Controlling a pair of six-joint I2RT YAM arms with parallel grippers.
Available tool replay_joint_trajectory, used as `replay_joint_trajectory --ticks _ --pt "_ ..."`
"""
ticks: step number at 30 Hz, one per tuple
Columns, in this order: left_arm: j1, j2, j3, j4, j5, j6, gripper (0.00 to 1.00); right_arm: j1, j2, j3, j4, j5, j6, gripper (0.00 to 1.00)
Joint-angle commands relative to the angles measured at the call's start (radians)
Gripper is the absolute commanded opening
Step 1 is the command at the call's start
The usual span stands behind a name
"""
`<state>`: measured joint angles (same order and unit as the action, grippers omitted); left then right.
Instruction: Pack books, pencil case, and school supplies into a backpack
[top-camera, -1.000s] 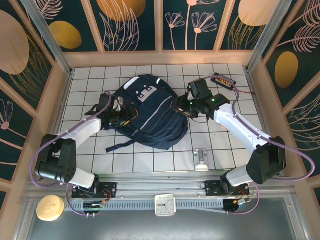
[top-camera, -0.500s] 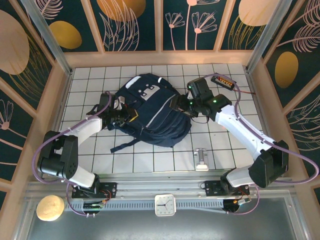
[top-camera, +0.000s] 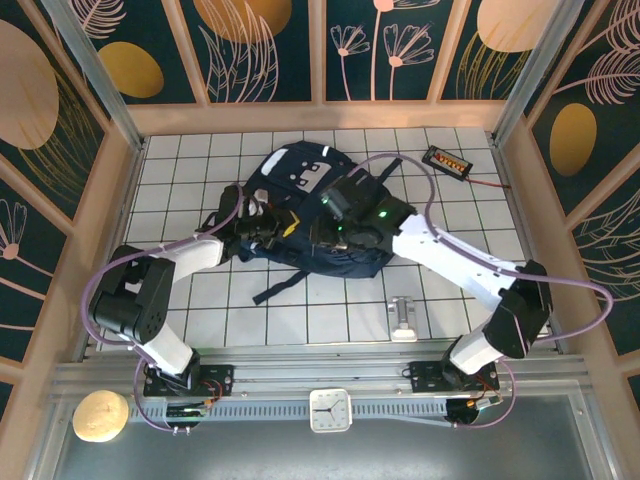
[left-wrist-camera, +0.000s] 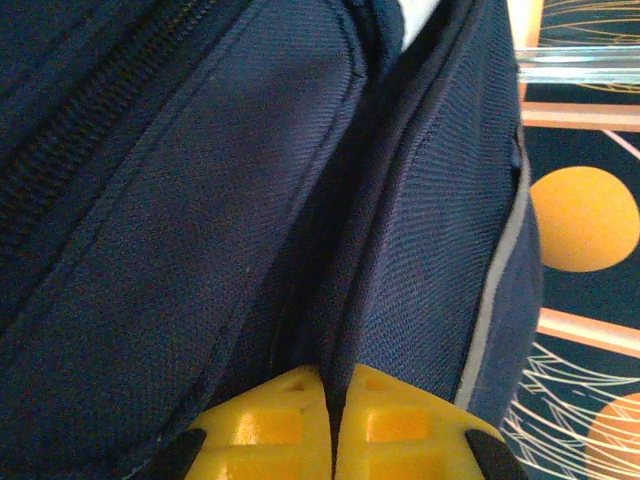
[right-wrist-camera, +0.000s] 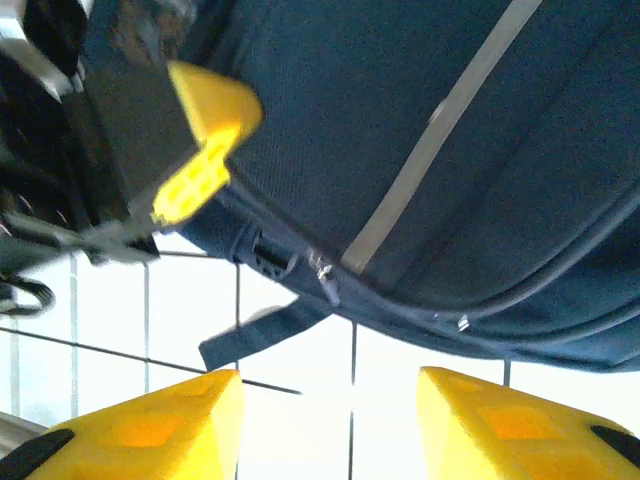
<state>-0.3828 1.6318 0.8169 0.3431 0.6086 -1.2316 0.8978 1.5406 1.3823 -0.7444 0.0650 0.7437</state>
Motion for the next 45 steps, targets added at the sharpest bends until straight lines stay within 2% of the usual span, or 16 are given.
replay_joint_trajectory --ticks 1,9,19,29,38,45 --pt "-0.014 0.002 0.042 0.120 0.015 -0.084 0.00 0.059 0.033 -0.026 -0.026 0.154 0.079 0.46" --pt "-0.021 0.002 0.049 0.107 0.036 -0.088 0.00 0.090 0.142 -0.015 0.043 0.317 0.097 0.42" --pt "-0.022 -0.016 0.048 0.085 0.039 -0.080 0.00 0.088 0.181 -0.018 0.073 0.338 0.105 0.37" --pt "-0.027 -0.012 0.050 0.087 0.040 -0.081 0.00 0.089 0.227 0.037 0.092 0.294 0.086 0.37" --pt "-0.027 -0.002 0.051 0.090 0.042 -0.077 0.00 0.090 0.166 0.025 0.052 0.231 0.142 0.38" --pt "-0.027 0.011 0.071 0.085 0.049 -0.075 0.00 0.084 0.110 -0.024 0.071 0.196 0.198 0.47"
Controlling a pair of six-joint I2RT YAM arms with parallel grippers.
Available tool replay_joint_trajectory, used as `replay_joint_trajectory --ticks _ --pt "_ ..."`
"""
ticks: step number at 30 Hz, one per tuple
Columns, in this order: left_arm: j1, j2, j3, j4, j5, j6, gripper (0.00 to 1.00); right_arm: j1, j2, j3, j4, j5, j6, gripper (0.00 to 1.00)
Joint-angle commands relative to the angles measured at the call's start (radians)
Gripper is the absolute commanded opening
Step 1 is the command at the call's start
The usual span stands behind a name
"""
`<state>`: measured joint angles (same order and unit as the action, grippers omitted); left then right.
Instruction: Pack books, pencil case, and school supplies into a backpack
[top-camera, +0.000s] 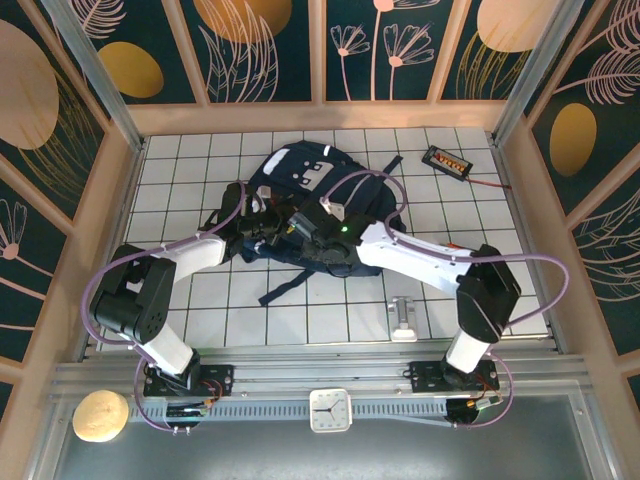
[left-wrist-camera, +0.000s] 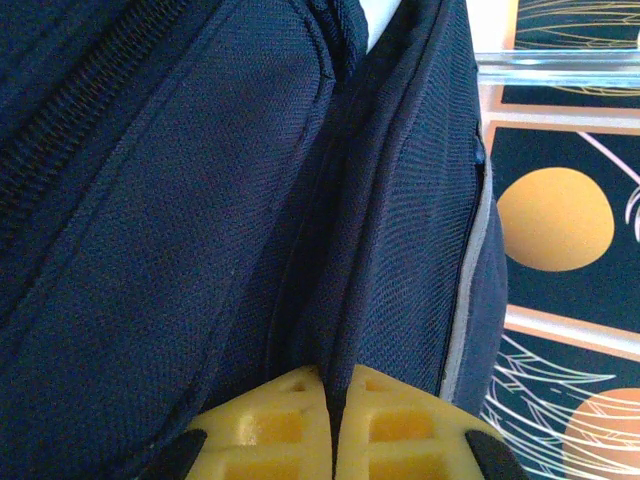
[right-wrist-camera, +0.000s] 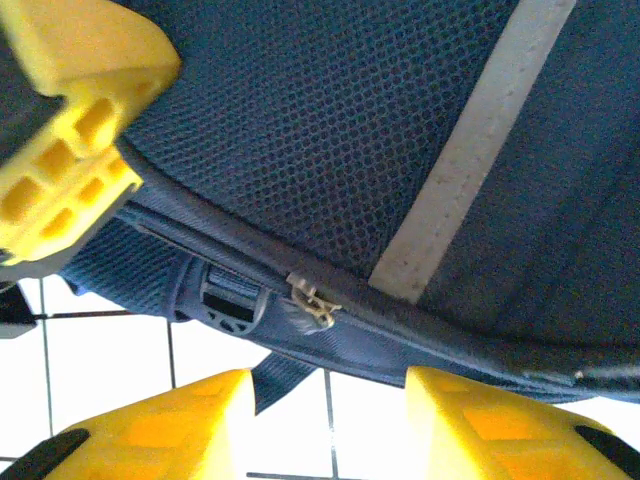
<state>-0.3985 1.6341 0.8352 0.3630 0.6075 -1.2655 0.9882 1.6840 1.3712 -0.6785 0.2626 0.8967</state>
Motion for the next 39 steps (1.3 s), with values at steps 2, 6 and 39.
replay_joint_trajectory --ticks 2,6,39 --pt "-0.011 0.010 0.057 0.063 0.053 -0.040 0.00 -0.012 -0.014 -0.003 0.003 -0.005 0.043 0.47" --pt "-0.011 0.010 0.067 0.052 0.058 -0.034 0.00 -0.020 0.032 0.027 -0.005 0.010 0.032 0.48" --pt "-0.003 0.003 0.124 -0.222 0.024 0.192 0.00 -0.048 0.061 0.070 -0.155 0.027 -0.008 0.00"
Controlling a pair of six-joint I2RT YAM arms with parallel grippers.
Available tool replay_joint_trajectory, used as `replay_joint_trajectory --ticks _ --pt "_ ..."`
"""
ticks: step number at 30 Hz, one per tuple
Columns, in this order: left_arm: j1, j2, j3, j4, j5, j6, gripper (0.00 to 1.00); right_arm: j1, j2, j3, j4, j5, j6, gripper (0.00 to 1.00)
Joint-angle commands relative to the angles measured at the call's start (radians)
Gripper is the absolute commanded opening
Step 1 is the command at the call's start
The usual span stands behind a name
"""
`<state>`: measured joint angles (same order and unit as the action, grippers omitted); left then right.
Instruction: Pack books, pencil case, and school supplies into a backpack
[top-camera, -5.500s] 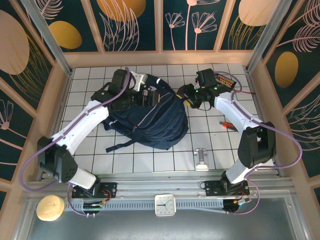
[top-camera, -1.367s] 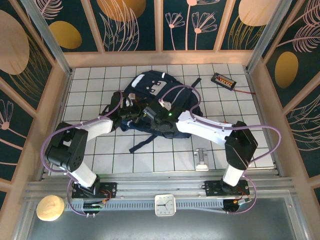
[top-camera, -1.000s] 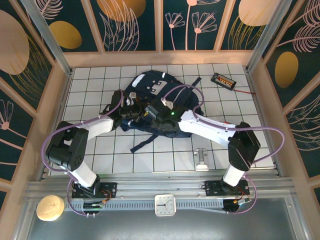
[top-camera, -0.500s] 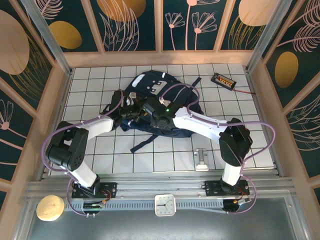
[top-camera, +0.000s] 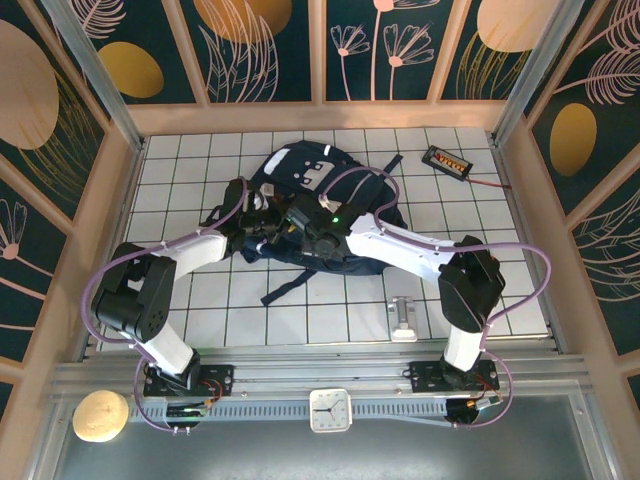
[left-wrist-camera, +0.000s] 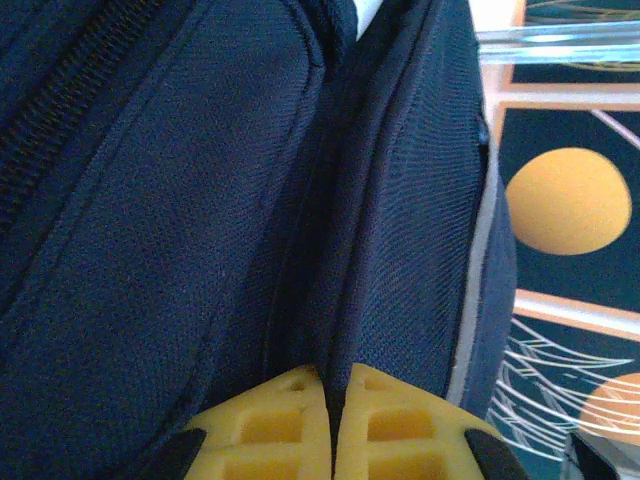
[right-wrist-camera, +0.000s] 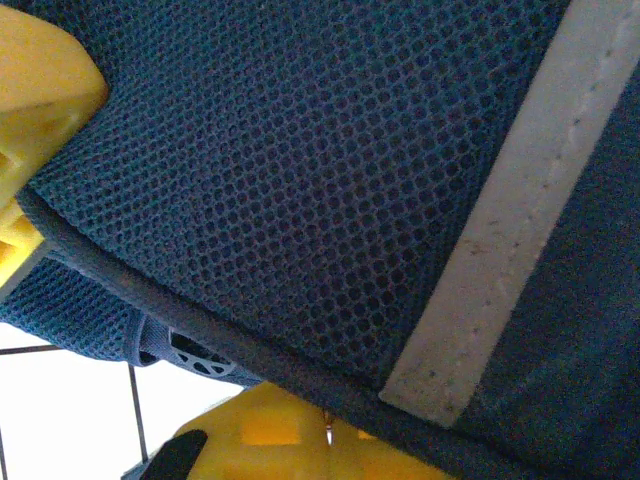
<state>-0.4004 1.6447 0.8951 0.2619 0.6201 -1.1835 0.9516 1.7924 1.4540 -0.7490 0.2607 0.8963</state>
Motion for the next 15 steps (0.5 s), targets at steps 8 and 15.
replay_joint_trajectory --ticks 8,15 --pt "0.092 -0.017 0.039 -0.235 -0.007 0.242 0.00 -0.072 -0.188 -0.146 -0.122 0.020 -0.108 0.00" --pt "0.122 -0.002 0.073 -0.360 -0.028 0.372 0.00 -0.206 -0.245 -0.218 -0.020 -0.103 -0.314 0.00"
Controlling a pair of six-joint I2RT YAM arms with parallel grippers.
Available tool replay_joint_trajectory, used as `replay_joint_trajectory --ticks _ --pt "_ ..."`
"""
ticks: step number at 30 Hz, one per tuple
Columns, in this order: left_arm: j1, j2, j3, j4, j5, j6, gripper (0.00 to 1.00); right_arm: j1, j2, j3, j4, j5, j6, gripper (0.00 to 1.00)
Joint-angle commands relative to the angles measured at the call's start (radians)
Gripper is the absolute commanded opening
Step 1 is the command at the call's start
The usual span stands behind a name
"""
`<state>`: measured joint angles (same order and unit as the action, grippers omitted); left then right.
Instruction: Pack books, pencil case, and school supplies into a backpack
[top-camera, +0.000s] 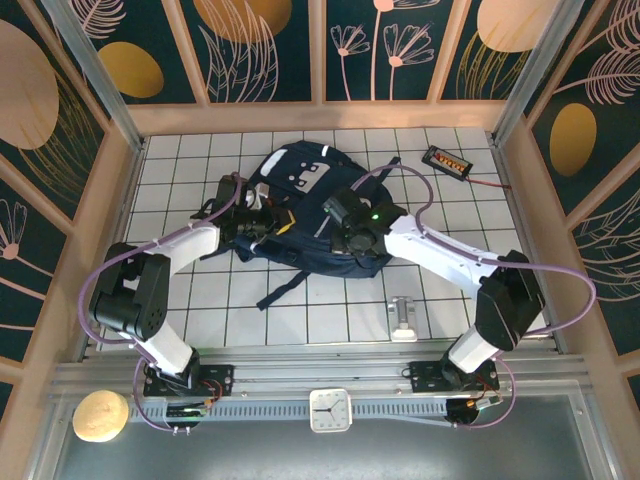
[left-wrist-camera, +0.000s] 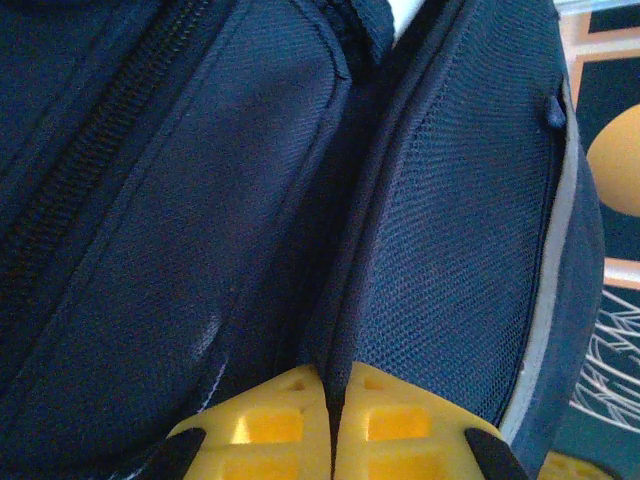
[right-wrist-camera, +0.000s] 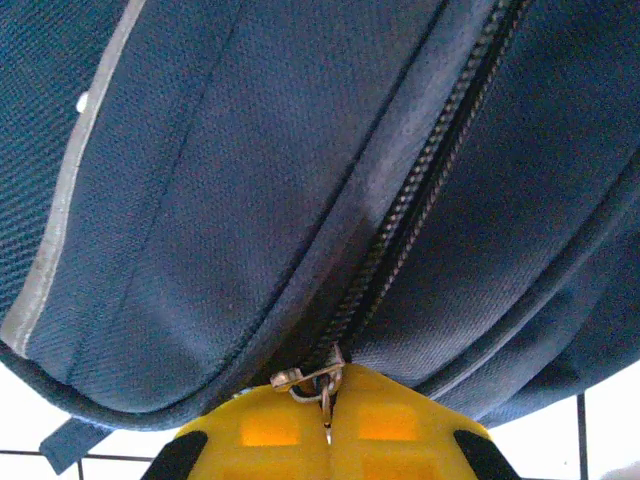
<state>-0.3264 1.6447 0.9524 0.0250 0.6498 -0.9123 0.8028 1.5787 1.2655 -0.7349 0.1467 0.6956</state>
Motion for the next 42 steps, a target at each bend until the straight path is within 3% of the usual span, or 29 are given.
replay_joint_trajectory --ticks 1,9,10,11,12,14,18,22,25,35,42 --pt "0.051 0.002 0.049 -0.146 -0.063 0.123 0.00 -0.072 -0.031 -0.028 -0.028 0.003 -0.143 0.00" --pt "0.070 0.041 0.142 -0.247 -0.042 0.258 0.00 -0.092 -0.013 0.006 0.062 -0.189 -0.273 0.00" --pt "0.071 0.042 0.147 -0.241 -0.020 0.258 0.11 -0.088 -0.010 0.011 0.074 -0.214 -0.265 0.00" --pt "0.070 0.038 0.149 -0.243 -0.017 0.250 0.30 -0.082 -0.008 0.018 0.083 -0.233 -0.255 0.00" --pt "0.071 0.027 0.144 -0.237 -0.010 0.243 0.39 -0.076 -0.003 0.024 0.088 -0.245 -0.246 0.00" --pt "0.070 -0.008 0.116 -0.216 0.004 0.205 0.49 -0.062 0.008 0.041 0.096 -0.261 -0.228 0.00" --pt "0.070 -0.126 -0.020 -0.114 0.030 0.047 0.58 -0.044 0.031 0.056 0.121 -0.298 -0.205 0.00" --pt "0.070 -0.240 -0.204 0.121 0.073 -0.230 0.62 -0.035 0.048 0.084 0.124 -0.311 -0.207 0.00" --pt "0.057 -0.302 -0.272 0.207 0.046 -0.356 0.65 -0.032 0.055 0.102 0.125 -0.315 -0.209 0.00" --pt "-0.056 -0.266 -0.297 0.384 -0.063 -0.584 0.67 0.034 0.070 0.109 0.167 -0.326 -0.180 0.00" --pt "-0.067 -0.253 -0.312 0.383 -0.057 -0.588 0.62 0.079 0.092 0.117 0.198 -0.324 -0.156 0.00"
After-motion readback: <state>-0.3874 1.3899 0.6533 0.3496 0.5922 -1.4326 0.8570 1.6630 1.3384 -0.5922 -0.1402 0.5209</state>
